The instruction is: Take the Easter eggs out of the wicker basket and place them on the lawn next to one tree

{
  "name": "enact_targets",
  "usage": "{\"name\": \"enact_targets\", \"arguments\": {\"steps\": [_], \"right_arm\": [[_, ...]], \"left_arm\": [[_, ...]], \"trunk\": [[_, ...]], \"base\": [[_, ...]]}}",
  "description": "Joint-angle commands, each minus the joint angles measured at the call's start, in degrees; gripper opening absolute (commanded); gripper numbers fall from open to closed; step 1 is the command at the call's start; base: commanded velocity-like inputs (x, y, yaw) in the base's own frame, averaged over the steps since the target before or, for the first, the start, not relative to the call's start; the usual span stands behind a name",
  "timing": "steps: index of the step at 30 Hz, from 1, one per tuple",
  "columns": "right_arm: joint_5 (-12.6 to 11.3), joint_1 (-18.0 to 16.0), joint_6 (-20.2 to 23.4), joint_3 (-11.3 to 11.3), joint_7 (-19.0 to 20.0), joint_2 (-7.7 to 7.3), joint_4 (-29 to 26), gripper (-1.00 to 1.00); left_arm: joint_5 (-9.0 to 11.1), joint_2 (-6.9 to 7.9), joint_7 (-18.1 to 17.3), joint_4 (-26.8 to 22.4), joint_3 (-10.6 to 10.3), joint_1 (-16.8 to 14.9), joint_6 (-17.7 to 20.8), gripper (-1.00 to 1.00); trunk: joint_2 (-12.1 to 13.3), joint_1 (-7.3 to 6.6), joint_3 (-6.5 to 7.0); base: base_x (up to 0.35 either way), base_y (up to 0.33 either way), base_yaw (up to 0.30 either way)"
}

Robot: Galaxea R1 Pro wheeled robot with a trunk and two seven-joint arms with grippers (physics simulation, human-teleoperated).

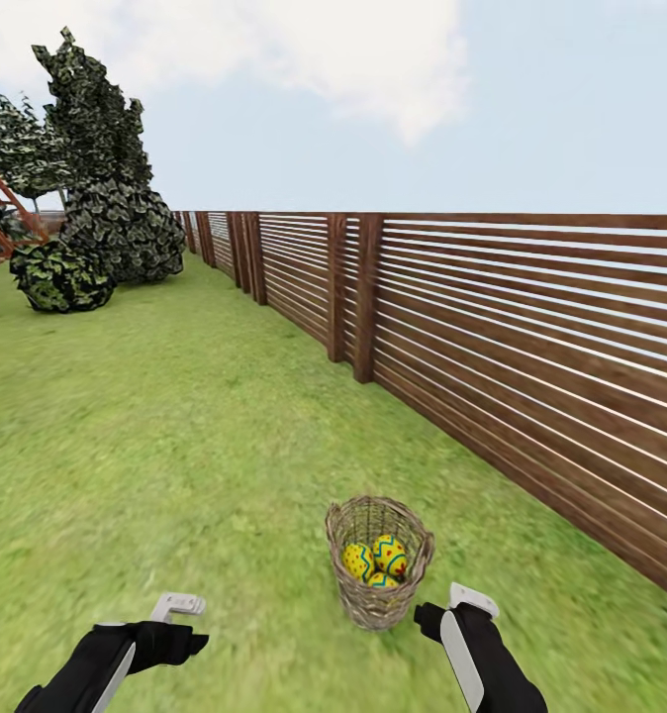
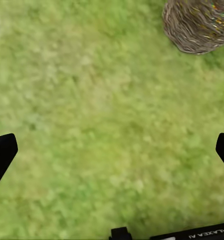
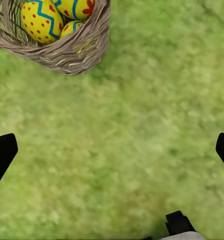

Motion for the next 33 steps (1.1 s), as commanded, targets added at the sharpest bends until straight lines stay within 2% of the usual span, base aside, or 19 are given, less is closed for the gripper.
{"name": "enact_targets", "arguments": {"steps": [1, 14, 20, 27, 33], "right_arm": [[-0.61, -0.03, 0.11, -0.07, -0.43, 0.04, -0.09, 1.0], [-0.61, -0.03, 0.08, -0.07, -0.43, 0.04, -0.09, 1.0], [-0.61, -0.03, 0.06, -0.07, -0.43, 0.04, -0.09, 1.0], [-0.61, -0.03, 0.07, -0.13, -0.43, 0.04, -0.09, 1.0], [-0.61, -0.03, 0.03, -0.08, -0.43, 0.04, -0.09, 1.0]], "left_arm": [[-0.24, 0.01, -0.3, -0.08, 0.03, -0.03, 0.27, 1.0], [-0.32, 0.01, -0.3, -0.08, 0.04, -0.03, 0.27, 1.0], [-0.25, 0.01, -0.3, -0.08, -0.02, -0.03, 0.27, 1.0], [-0.24, 0.01, -0.3, -0.08, -0.05, -0.03, 0.27, 1.0], [-0.21, 0.21, -0.59, -0.08, 0.09, -0.03, 0.33, 1.0]], "trunk": [[-0.05, 0.03, -0.07], [-0.05, 0.03, -0.06], [-0.05, 0.03, 0.14], [-0.05, 0.03, 0.43], [-0.05, 0.03, 0.47]], "base": [[0.181, 0.0, -0.003], [0.195, 0.0, -0.004], [0.199, 0.0, -0.133], [0.051, 0.015, -0.181], [0.003, 0.006, -0.037]]}}
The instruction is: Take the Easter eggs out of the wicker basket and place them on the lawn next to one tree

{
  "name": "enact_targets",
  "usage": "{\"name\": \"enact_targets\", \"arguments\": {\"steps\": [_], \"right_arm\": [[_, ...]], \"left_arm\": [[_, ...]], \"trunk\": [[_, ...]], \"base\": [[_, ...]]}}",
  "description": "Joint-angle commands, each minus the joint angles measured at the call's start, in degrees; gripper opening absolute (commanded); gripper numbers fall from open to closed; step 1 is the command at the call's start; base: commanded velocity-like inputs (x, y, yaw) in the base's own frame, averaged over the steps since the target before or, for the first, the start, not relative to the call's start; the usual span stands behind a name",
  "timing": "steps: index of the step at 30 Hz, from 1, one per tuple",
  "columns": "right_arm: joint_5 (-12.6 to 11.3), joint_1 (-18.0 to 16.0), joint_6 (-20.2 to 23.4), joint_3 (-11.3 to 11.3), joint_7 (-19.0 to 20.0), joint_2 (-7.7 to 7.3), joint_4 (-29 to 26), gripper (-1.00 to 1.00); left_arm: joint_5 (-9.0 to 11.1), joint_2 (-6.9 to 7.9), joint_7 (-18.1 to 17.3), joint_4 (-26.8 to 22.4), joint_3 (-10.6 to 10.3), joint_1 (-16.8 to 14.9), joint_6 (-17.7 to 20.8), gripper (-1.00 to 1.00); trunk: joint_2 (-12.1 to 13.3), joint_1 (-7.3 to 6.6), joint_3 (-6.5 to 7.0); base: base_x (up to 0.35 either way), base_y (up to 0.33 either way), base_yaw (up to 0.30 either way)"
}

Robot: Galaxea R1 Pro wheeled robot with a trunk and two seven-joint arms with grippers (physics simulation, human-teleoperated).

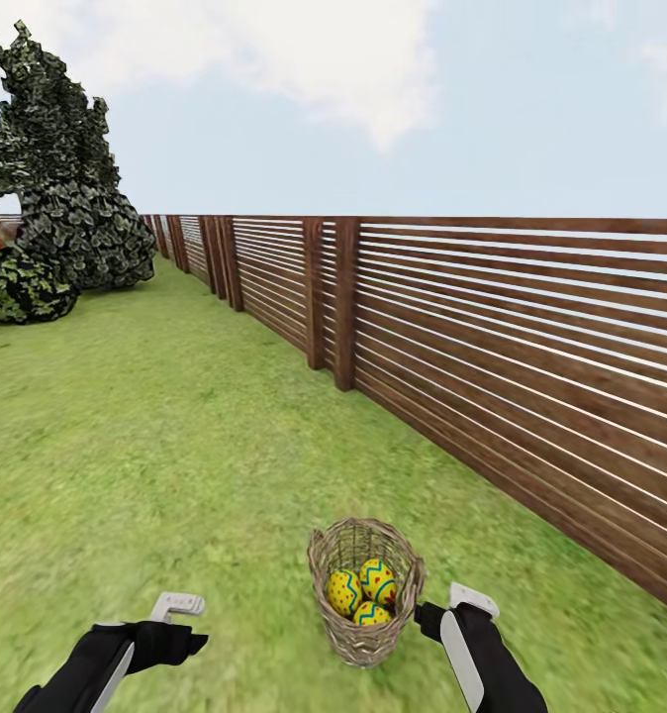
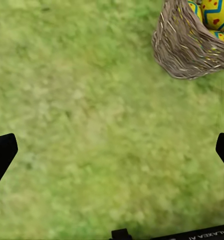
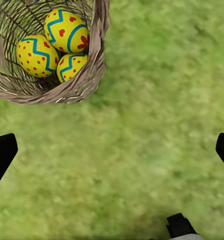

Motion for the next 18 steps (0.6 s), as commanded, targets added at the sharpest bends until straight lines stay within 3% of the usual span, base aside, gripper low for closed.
{"name": "enact_targets", "arguments": {"steps": [1, 10, 13, 15, 18], "right_arm": [[-0.61, -0.03, 0.12, -0.07, -0.42, 0.04, -0.09, 1.0], [-0.61, -0.3, 0.35, 0.09, 0.04, 0.81, -0.24, 1.0], [-0.62, -2.85, 0.82, 0.09, 0.16, 0.81, -0.36, 1.0], [-0.66, -5.16, 1.13, 0.08, 0.08, 0.81, 0.12, 1.0], [-0.73, -7.22, 1.57, 0.07, -0.02, 0.81, 0.71, 1.0]], "left_arm": [[-0.21, 0.06, -0.37, -0.11, 0.05, -0.03, 0.3, 1.0], [-0.03, 0.25, -0.67, -0.17, 0.24, -0.03, 0.73, 1.0], [0.1, 0.26, -0.79, -0.33, 0.51, -0.03, 1.3, 1.0], [0.14, 0.3, -0.87, -1.59, 1.36, -0.03, 2.95, 1.0], [0.22, 0.33, -1.1, -4.33, 4.23, -0.03, 6.95, 1.0]], "trunk": [[-0.05, 0.01, -0.07], [-0.05, 0.01, -0.07], [-0.05, 0.01, -0.07], [-0.05, 0.01, -0.07], [-0.05, 0.01, -0.07]], "base": [[0.001, 0.001, -0.006], [0.145, 0.064, -0.001], [0.06, 0.026, 0.0], [0.019, 0.008, 0.0], [0.007, 0.003, 0.0]]}}
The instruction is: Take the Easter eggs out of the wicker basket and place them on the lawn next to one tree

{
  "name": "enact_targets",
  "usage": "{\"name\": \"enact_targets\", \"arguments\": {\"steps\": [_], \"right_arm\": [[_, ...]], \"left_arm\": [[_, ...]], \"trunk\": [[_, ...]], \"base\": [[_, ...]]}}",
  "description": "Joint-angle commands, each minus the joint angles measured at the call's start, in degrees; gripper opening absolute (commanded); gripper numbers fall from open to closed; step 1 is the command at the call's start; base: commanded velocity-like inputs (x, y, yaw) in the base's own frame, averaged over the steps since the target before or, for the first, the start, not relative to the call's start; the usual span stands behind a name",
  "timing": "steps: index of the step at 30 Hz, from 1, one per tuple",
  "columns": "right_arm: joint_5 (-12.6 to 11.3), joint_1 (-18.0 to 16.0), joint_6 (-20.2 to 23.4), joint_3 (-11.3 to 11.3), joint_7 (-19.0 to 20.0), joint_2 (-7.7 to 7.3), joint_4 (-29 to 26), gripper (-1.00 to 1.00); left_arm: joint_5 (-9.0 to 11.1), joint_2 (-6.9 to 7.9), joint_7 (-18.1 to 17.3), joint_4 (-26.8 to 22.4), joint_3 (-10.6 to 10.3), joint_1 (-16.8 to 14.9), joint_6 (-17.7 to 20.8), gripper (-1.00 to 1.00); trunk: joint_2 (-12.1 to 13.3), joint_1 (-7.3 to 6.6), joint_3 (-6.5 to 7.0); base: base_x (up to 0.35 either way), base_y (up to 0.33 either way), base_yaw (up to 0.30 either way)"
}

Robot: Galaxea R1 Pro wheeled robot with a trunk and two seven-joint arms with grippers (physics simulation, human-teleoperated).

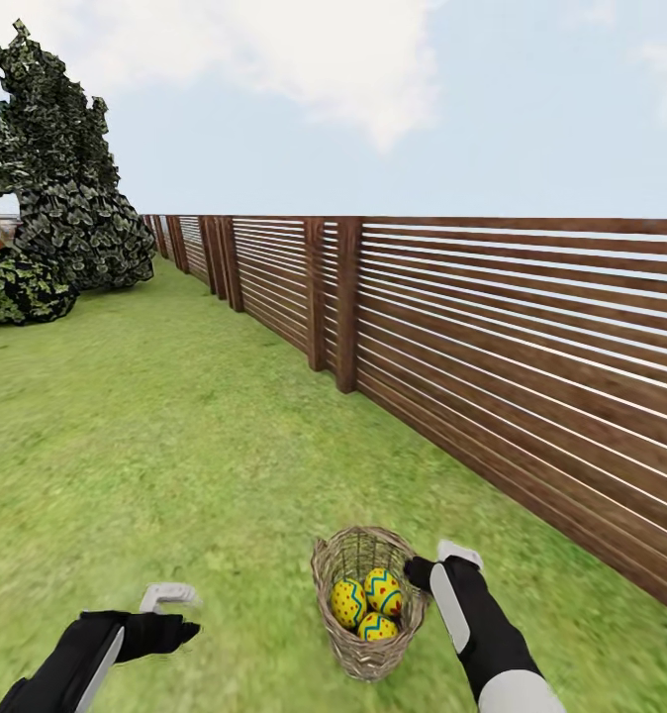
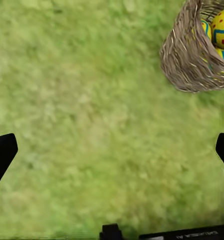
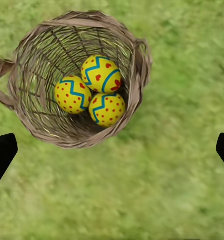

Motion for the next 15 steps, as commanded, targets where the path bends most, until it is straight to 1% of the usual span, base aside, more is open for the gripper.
{"name": "enact_targets", "arguments": {"steps": [1, 2, 4, 6, 8, 9, 11, 15], "right_arm": [[-0.63, -0.57, 0.53, -0.1, -0.48, 0.04, 0.1, 1.0], [-0.64, -0.9, 0.99, -0.14, -0.51, 0.04, 0.22, 1.0], [-0.65, -1.19, 1.44, -0.3, -0.54, 0.04, 0.36, 1.0], [-0.66, -1.39, 1.8, -0.46, -0.56, 0.04, 0.42, 1.0], [-0.66, -1.48, 1.99, -0.51, -0.59, 0.04, 0.43, 1.0], [-0.66, -1.57, 2.09, -0.56, -0.63, 0.04, 0.44, 1.0], [-0.65, -1.75, 2.26, -0.57, -0.65, 0.04, 0.44, 1.0], [-0.57, -2.47, 3.78, -0.57, -0.72, 0.04, 0.4, 1.0]], "left_arm": [[-0.16, -0.03, -0.51, -0.94, 1.66, -0.03, 1.93, 1.0], [-0.15, -0.05, -0.6, -1.58, 3.06, -0.03, 3.17, 1.0], [-0.11, -0.07, -0.69, -2.13, 4.59, -0.03, 4.38, 1.0], [-0.07, -0.18, -0.74, -2.48, 5.6, -0.03, 5.75, 1.0], [0.02, -0.19, -0.8, -2.64, 6.01, -0.03, 7.09, 1.0], [0.09, -0.15, -0.84, -2.87, 6.26, -0.03, 8.93, 1.0], [0.11, -0.16, -0.85, -3.18, 6.49, -0.03, 11.39, 1.0], [0.2, -0.34, -0.87, -4.68, 6.64, -0.19, 13.24, 1.0]], "trunk": [[-0.05, 0.01, -0.08], [-0.05, 0.01, -0.08], [-0.05, 0.01, -0.08], [-0.05, 0.01, -0.08], [-0.05, 0.01, -0.08], [-0.05, 0.01, -0.08], [-0.05, 0.01, -0.08], [-0.05, 0.01, -0.08]], "base": [[0.003, 0.001, 0.0], [0.002, 0.001, 0.0], [0.001, 0.001, 0.0], [0.0, 0.0, 0.0], [0.0, 0.0, 0.0], [0.0, 0.0, 0.0], [0.0, 0.0, 0.0], [0.0, 0.0, 0.0]]}}
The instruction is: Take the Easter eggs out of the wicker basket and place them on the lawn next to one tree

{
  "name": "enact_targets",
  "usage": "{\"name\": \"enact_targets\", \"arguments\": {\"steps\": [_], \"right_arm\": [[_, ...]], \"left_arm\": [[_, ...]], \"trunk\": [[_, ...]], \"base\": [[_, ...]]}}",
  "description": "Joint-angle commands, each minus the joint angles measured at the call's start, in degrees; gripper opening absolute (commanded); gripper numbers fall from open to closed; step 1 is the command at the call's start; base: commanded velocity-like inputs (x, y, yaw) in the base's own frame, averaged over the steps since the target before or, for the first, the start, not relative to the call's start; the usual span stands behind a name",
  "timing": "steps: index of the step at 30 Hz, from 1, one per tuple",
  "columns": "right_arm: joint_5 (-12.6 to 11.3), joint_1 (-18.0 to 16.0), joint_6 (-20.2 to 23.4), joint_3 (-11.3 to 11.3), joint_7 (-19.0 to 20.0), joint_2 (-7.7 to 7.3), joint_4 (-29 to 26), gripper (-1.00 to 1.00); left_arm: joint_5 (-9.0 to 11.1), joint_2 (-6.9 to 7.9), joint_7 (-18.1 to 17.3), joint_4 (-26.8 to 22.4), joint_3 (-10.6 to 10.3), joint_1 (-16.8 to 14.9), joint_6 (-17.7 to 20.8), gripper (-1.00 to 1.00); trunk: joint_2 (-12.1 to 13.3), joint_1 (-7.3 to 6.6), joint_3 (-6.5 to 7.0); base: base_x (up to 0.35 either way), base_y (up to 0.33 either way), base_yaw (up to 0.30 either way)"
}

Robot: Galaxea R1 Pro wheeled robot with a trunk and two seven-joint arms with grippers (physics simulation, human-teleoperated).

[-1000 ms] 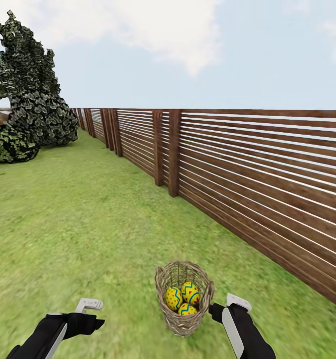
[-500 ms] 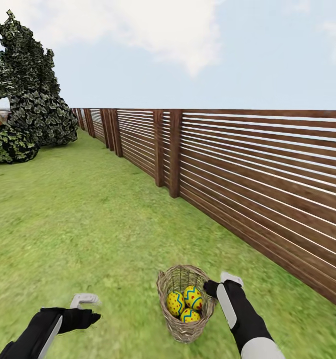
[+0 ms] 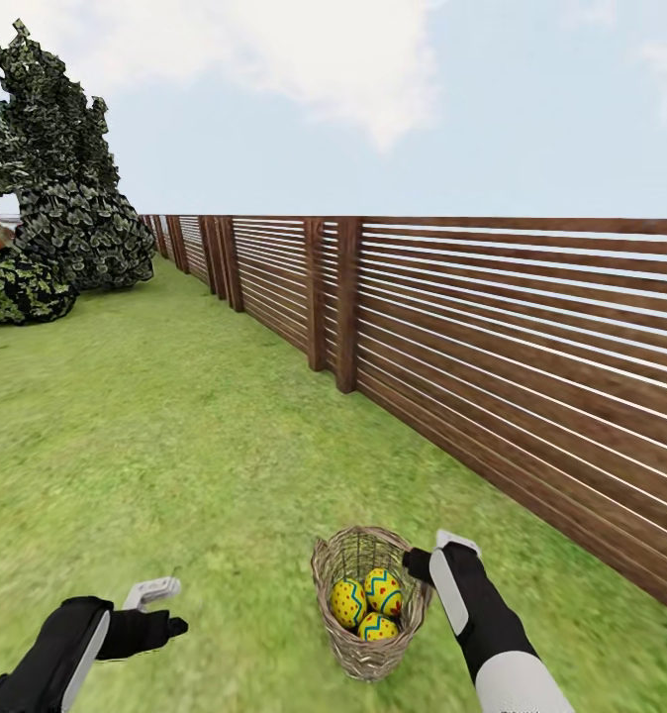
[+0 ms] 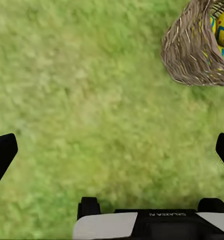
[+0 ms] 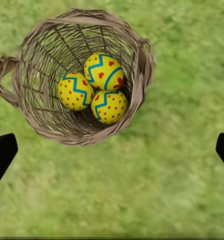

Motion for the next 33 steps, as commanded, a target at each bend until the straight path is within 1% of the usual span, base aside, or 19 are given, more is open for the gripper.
{"name": "enact_targets", "arguments": {"steps": [1, 6, 9, 12, 17, 33], "right_arm": [[-0.59, -0.07, 0.32, -0.09, -0.47, 0.04, -0.09, 1.0], [-0.68, -0.27, 1.34, -0.16, -0.21, 0.01, -0.23, 1.0], [-0.66, -0.24, 1.61, -0.47, -0.05, -0.48, -0.46, 1.0], [-0.63, -0.21, 1.63, -0.61, -0.02, -0.65, -0.59, 1.0], [-0.66, -0.2, 1.67, -0.68, -0.05, -0.74, -0.57, 1.0], [-0.59, -0.2, 1.68, -0.54, -0.06, -0.62, -0.57, 1.0]], "left_arm": [[-0.19, -0.07, -0.3, -0.27, 0.09, -0.13, 0.33, 1.0], [-0.25, -0.44, -0.31, -1.92, -0.11, -0.62, -0.02, 1.0], [-0.26, -0.48, -0.3, -3.53, -0.07, -0.66, -0.04, 1.0], [-0.26, -0.47, -0.3, -4.2, -0.06, -0.66, -0.07, 1.0], [-0.26, -0.46, -0.3, -4.69, 0.0, -0.67, -0.08, 1.0], [-0.34, -0.39, -0.25, -4.78, -0.02, -0.67, -0.17, 1.0]], "trunk": [[-0.05, 0.01, -0.08], [-0.05, 0.01, -0.08], [-0.05, 0.01, -0.08], [-0.05, 0.01, -0.08], [-0.05, 0.01, -0.08], [-0.05, 0.01, -0.08]], "base": [[0.0, 0.0, 0.0], [0.106, 0.0, 0.0], [0.121, 0.0, 0.0], [0.037, 0.0, 0.0], [0.052, -0.009, 0.0], [0.138, -0.082, 0.0]]}}
